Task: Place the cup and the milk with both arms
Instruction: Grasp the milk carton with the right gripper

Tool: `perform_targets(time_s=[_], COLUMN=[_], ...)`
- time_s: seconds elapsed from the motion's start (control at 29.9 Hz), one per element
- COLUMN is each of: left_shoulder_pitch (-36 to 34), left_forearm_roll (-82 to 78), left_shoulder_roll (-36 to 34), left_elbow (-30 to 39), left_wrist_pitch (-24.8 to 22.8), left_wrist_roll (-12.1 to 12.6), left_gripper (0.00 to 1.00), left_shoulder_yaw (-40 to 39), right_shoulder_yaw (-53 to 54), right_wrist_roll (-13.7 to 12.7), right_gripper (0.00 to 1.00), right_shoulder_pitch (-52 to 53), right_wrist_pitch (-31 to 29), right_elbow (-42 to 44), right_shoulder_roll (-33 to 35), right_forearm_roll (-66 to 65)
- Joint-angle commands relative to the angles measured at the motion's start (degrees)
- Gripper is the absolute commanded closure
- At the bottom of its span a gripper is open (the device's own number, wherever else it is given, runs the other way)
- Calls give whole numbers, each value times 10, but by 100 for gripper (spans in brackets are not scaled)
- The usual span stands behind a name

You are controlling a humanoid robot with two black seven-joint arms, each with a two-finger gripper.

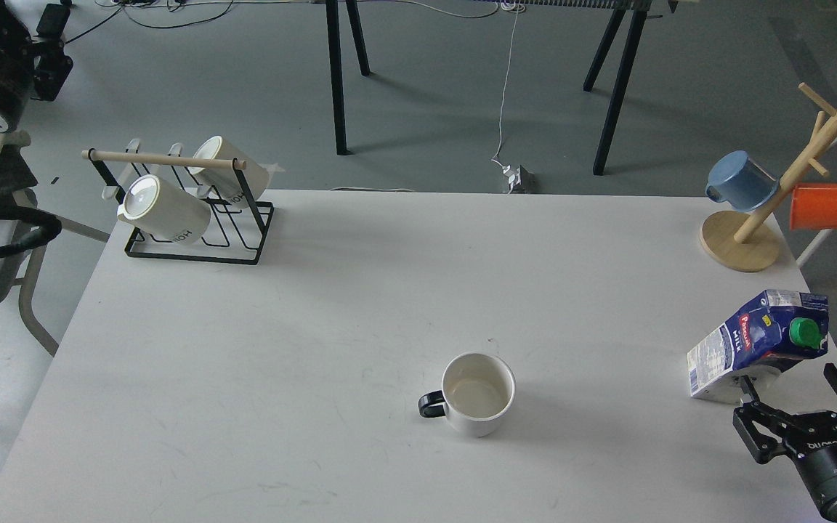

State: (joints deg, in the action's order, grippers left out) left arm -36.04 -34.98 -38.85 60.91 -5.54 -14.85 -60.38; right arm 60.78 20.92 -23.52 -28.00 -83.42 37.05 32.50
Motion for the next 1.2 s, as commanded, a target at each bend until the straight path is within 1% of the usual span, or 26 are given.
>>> perform_targets(time_s=[0.0,0.57,1.17], left_shoulder_pitch=[0,0,2], left_forearm_roll=[0,0,-1], left_shoulder_roll=[0,-6,-13], left_elbow=[0,0,0], left_wrist_pitch=[0,0,0], left_wrist_roll=[1,0,0], left_gripper=[0,0,0], left_shoulder_yaw=[0,0,0], right_shoulder_yaw=[-2,0,2], right_wrist_roll=[0,1,2], right_gripper=[0,0,0], right_shoulder_pitch=[6,9,50], right_wrist_pitch=[0,0,0], right_elbow=[0,0,22], right_shoulder_roll=[-5,-8,-33], right_forearm_roll=[0,0,4])
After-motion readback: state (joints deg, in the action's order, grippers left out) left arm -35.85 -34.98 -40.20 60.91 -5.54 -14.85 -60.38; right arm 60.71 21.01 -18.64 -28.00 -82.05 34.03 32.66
